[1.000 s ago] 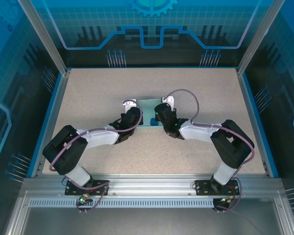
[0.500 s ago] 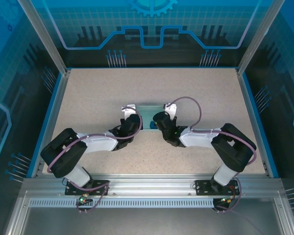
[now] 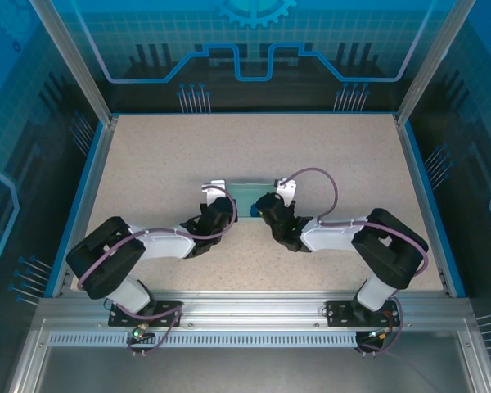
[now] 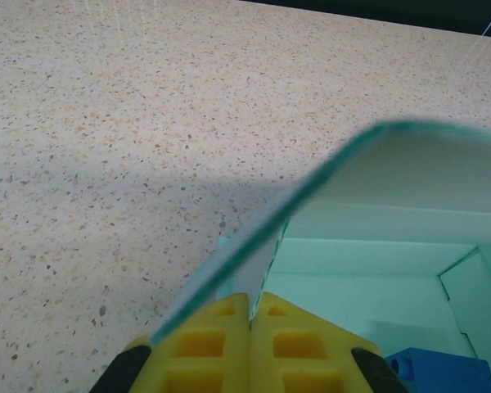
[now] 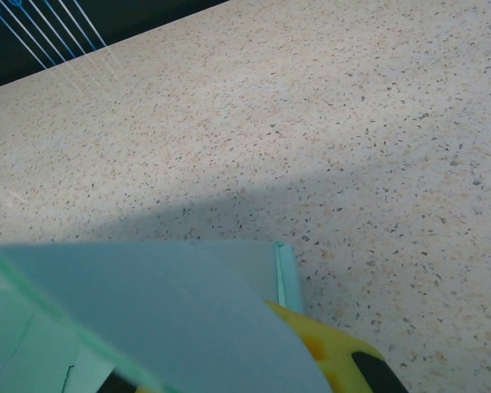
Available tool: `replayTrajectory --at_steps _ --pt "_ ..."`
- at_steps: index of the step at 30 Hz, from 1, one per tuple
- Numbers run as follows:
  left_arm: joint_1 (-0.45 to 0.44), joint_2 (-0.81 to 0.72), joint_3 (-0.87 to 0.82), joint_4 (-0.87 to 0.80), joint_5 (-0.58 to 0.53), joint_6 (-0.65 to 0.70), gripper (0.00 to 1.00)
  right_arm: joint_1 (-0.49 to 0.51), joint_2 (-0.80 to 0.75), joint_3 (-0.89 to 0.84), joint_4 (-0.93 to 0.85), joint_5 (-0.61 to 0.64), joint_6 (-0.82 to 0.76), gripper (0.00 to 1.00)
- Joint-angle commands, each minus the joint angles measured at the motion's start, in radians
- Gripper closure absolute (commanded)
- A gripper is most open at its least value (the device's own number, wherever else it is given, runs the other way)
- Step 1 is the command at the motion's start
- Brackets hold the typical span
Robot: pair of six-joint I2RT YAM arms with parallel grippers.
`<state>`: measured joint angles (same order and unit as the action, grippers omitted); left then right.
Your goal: Fold the paper box
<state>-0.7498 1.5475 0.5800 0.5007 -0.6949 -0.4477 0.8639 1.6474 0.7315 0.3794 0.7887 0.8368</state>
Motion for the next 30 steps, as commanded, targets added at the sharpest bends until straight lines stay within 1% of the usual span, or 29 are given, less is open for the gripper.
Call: replayTrajectory --at_steps 1,10,14,25,30 --pt "0.000 -0.016 -0.047 -0.032 -0.040 -0.038 1.00 0.024 0.024 -0.051 -0.011 0.050 -0.025 1.00" --pt "-0.001 -0.025 -0.089 -0.005 -0.035 -0.039 1.00 0.060 0.034 -0.119 0.059 0.116 -0.031 1.00" --pt "0.000 -0.042 -0.096 -0.007 -0.037 -0.040 0.96 0.070 0.034 -0.119 0.049 0.135 -0.030 1.00" --pt "0.000 -0.090 -0.103 -0.034 -0.035 -0.035 0.78 0.078 0.017 -0.108 0.013 0.162 -0.051 1.00" --pt "0.000 -0.125 -0.101 -0.067 -0.015 -0.035 0.65 0.079 0.015 -0.094 0.002 0.167 -0.072 1.00"
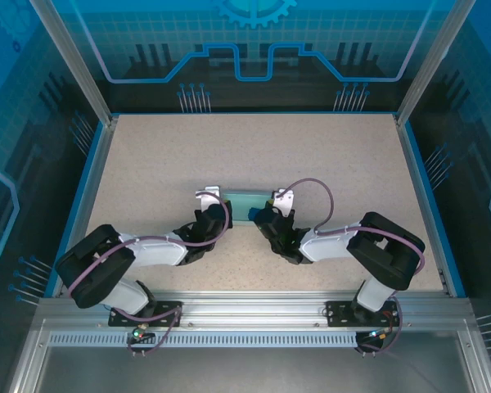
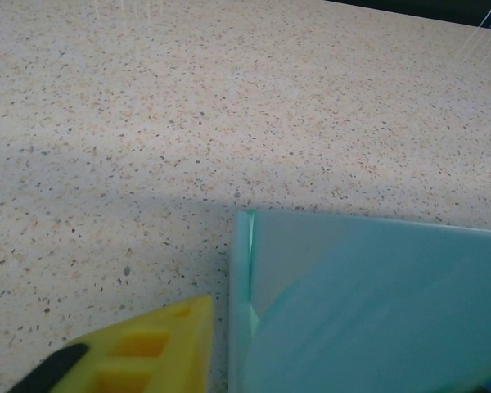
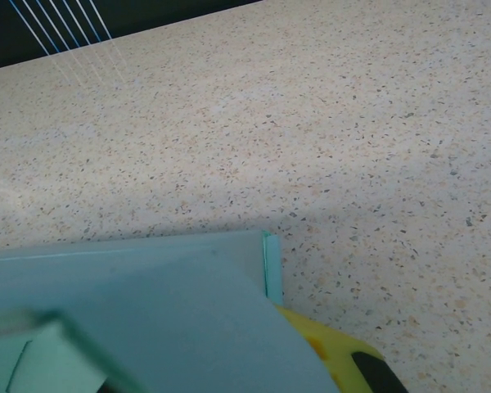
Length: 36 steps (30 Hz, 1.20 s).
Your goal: Fold the paper box
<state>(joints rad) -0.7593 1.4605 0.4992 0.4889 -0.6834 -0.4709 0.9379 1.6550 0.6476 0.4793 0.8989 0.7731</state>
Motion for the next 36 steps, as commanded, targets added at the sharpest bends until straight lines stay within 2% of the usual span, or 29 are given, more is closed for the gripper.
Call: replayTrajectory --at_steps 1,13,19,23,28,32,36 --pt "0.010 -0.046 -0.021 -0.064 -0.023 -0.011 0.62 0.004 0.008 -0.010 -0.100 0.057 -0.009 1.00" --pt "0.011 -0.119 -0.019 -0.168 0.062 -0.010 0.40 0.007 0.005 0.021 -0.118 0.060 -0.047 1.00" --pt "0.011 -0.158 -0.008 -0.229 0.145 0.013 0.28 0.008 0.008 0.042 -0.138 0.065 -0.064 1.00" --pt "0.011 -0.211 0.009 -0.308 0.197 0.020 0.27 0.009 0.011 0.056 -0.142 0.064 -0.083 1.00" --pt "0.027 -0.359 0.030 -0.418 0.251 0.065 0.27 0.009 0.015 0.069 -0.146 0.066 -0.113 1.00" --pt "0.092 -0.438 0.109 -0.516 0.349 0.097 0.29 0.009 0.014 0.073 -0.145 0.064 -0.128 1.00" --pt "0.201 -0.383 0.246 -0.572 0.512 0.113 0.30 0.005 0.017 0.073 -0.142 0.062 -0.136 1.00"
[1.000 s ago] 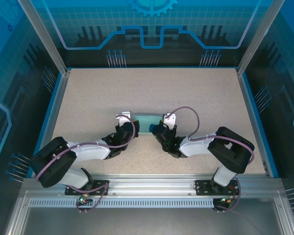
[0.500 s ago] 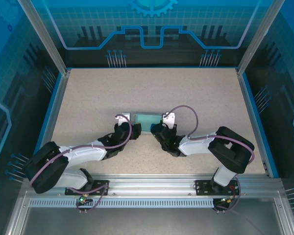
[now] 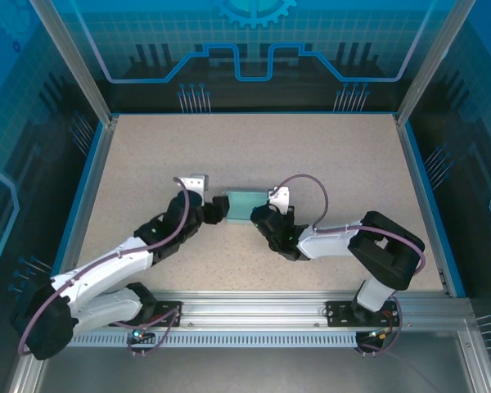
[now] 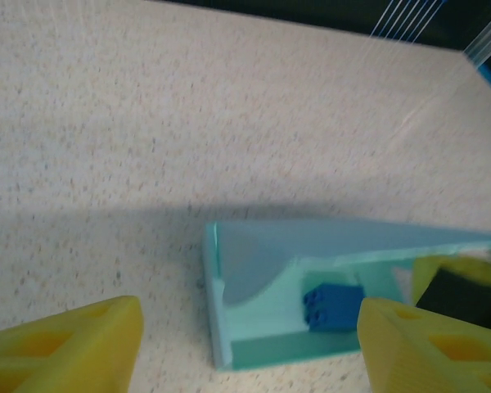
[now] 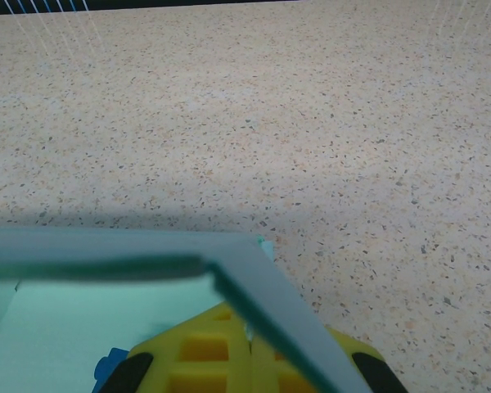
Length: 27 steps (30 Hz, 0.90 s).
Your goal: Fold the paper box
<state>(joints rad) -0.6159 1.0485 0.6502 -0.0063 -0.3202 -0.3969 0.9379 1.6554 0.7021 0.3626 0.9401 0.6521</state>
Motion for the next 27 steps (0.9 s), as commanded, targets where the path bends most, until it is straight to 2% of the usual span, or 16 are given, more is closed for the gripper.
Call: replayTrajectory --at_steps 1,5,13,21,27 --pt "0.081 0.059 0.134 -0.086 0.193 0.040 0.30 0.005 0.019 0.020 -0.024 0.020 -0.017 1.00" --pt "0.157 0.234 0.325 -0.154 0.365 0.048 0.33 0.005 0.029 0.026 -0.025 0.016 -0.016 1.00" --pt "0.169 0.533 0.627 -0.330 0.542 0.131 0.42 -0.001 0.030 0.031 -0.036 0.014 -0.017 1.00" --pt "0.162 0.601 0.599 -0.331 0.680 0.121 0.48 -0.013 0.034 0.038 -0.039 0.006 -0.032 1.00" --pt "0.143 0.607 0.538 -0.302 0.705 0.100 0.50 -0.021 0.035 0.039 -0.036 -0.001 -0.045 1.00"
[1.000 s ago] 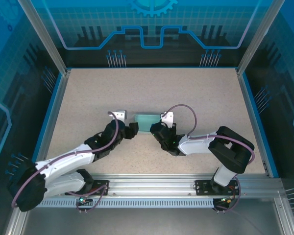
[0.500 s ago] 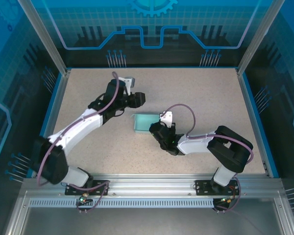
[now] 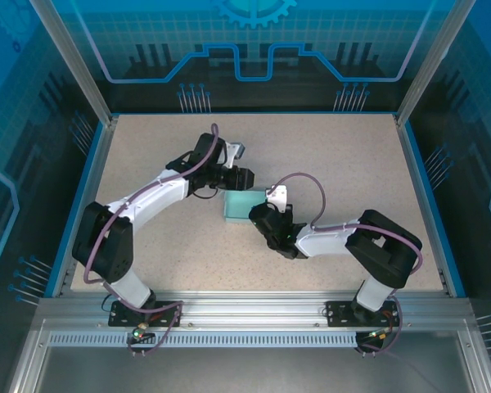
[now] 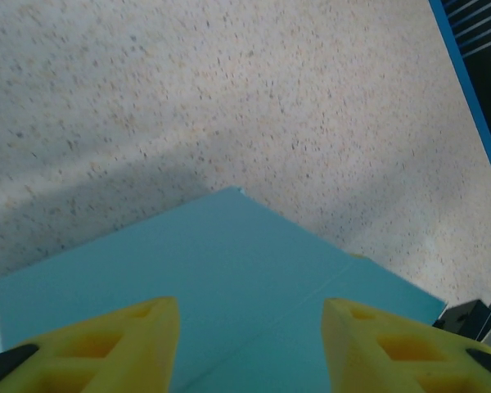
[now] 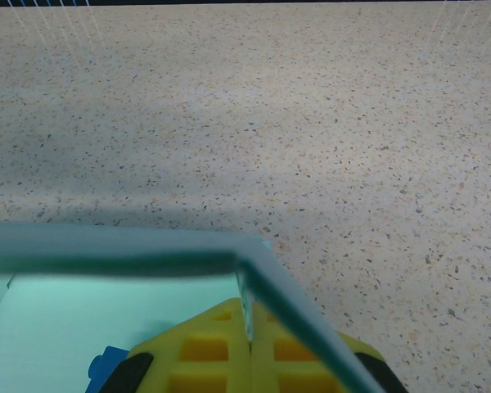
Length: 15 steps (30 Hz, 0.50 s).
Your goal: Fold the paper box
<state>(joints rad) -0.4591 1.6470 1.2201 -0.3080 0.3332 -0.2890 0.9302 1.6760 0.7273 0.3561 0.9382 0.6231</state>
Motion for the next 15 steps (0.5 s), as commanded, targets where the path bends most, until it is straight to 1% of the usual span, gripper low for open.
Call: replayTrajectory --at_steps 1,7,10,15 --pt "-0.017 0.009 -0.045 0.008 0.053 -0.011 0.51 -0.013 0.014 0.015 -0.029 0.000 -0.020 1.00" --pt "-0.053 0.007 -0.113 0.061 0.035 -0.045 0.53 -0.013 -0.004 0.012 -0.034 -0.003 -0.044 0.95" --pt "-0.072 0.009 -0.150 0.093 0.008 -0.061 0.53 -0.014 -0.019 0.006 -0.042 -0.011 -0.054 0.93" --pt "-0.079 0.022 -0.183 0.127 -0.021 -0.079 0.54 -0.005 -0.064 -0.021 -0.064 -0.021 -0.060 0.84"
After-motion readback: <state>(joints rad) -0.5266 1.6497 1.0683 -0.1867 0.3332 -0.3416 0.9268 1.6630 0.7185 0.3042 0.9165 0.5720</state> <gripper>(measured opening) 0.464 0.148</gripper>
